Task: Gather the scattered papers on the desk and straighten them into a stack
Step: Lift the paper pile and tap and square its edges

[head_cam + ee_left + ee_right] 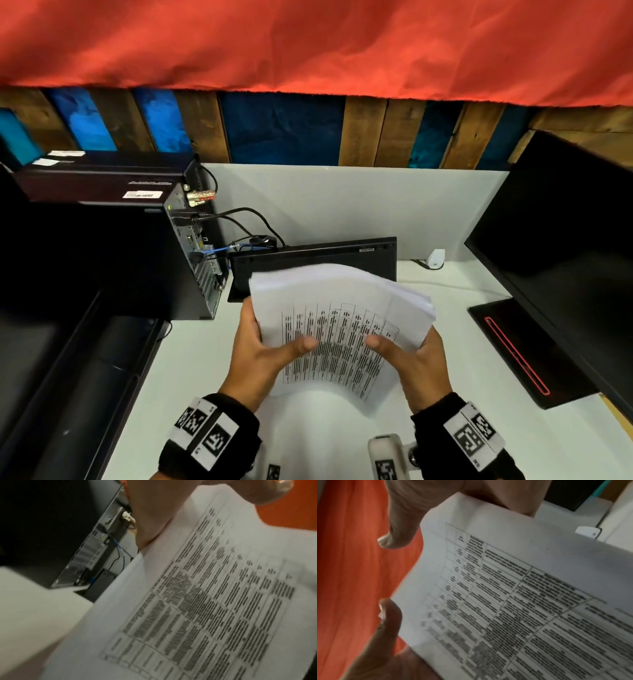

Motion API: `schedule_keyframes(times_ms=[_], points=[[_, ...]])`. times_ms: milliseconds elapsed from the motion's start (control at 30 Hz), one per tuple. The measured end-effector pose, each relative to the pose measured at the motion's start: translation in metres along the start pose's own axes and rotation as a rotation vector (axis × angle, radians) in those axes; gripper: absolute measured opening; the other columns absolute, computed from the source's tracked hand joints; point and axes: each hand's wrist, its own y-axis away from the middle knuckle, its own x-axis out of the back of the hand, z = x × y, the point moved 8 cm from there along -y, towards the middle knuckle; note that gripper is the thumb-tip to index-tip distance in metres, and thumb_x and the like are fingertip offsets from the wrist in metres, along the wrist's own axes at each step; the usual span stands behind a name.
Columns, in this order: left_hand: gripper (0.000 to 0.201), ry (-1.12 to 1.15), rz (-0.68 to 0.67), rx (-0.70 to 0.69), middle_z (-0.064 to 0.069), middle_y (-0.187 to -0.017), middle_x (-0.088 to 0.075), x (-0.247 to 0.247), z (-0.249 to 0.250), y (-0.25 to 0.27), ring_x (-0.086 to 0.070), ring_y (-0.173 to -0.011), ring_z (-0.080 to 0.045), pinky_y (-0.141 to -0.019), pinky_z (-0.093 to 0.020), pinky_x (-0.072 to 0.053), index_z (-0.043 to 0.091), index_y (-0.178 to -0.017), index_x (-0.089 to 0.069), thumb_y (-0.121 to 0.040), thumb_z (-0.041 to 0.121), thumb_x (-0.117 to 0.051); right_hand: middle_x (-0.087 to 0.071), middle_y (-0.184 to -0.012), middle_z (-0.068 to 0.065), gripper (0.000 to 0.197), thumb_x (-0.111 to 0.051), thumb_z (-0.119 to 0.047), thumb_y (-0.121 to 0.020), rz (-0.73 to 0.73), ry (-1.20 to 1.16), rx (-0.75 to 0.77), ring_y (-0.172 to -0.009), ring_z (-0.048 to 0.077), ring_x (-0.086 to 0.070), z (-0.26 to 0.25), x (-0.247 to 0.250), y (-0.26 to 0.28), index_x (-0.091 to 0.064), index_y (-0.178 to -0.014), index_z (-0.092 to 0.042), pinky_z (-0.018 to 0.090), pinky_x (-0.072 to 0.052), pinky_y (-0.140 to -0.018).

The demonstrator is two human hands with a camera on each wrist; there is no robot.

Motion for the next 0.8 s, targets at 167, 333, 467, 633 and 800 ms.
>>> schedule_keyframes(times_ms=[167,333,467,633,800], points=[[0.087,-0.032,-0.025,-0.033,-0.002,-0.121,-0.067,-0.004,0.002,0.001,-0.064,-0.113,-0.016,-0.088,-0.027,-0.054,0.022,-0.126,-0.045,-0.052,0.032,-0.090,-0.075,-0.099,0.006,0.081,-0.091,-0.033,-0.036,0.066,0.014,-0.002,-0.093,0.022,-0.072,0.002,0.007,-0.002,-0.064,-0.111,-0.018,0.035,-0.059,-0.075],[0.061,-0.075,0.062,-0.072,-0.002,-0.121,-0.067,0.010,-0.001,0.003,-0.063,-0.114,-0.017,-0.095,-0.034,-0.049,0.020,-0.125,-0.050,-0.070,0.031,-0.074,-0.076,-0.096,0.008,0.062,-0.091,-0.015,-0.048,0.082,0.011,-0.034,-0.089,0.023,-0.073,0.009,0.015,-0.002,-0.068,-0.105,-0.014,0.037,-0.058,-0.076],[0.045,-0.214,-0.004,0.046,0.003,-0.114,-0.070,0.011,-0.025,-0.001,-0.065,-0.109,-0.007,-0.099,-0.039,-0.051,0.025,-0.120,-0.052,-0.082,0.011,-0.070,-0.077,-0.086,0.002,0.044,-0.085,0.004,-0.053,0.027,0.103,-0.149,-0.085,0.020,-0.074,0.040,0.016,-0.002,-0.071,-0.090,-0.015,0.028,-0.060,-0.072],[0.048,-0.266,0.077,-0.058,0.025,-0.099,-0.072,0.004,-0.004,-0.004,-0.065,-0.098,0.009,-0.088,-0.014,-0.052,0.031,-0.109,-0.052,-0.086,-0.011,-0.058,-0.076,-0.074,-0.010,0.037,-0.084,0.006,-0.057,0.089,0.090,-0.087,-0.072,0.004,-0.073,0.026,0.012,-0.008,-0.070,-0.079,-0.019,0.018,-0.058,-0.065],[0.066,-0.272,0.146,-0.285,0.014,-0.108,-0.065,0.004,0.043,0.000,-0.064,-0.101,-0.001,-0.087,-0.018,-0.053,0.036,-0.116,-0.040,-0.075,0.000,-0.076,-0.067,-0.107,-0.005,0.075,-0.087,0.001,-0.054,0.206,0.085,0.139,-0.090,0.010,-0.068,-0.019,0.010,-0.009,-0.055,-0.114,-0.030,0.026,-0.059,-0.075]])
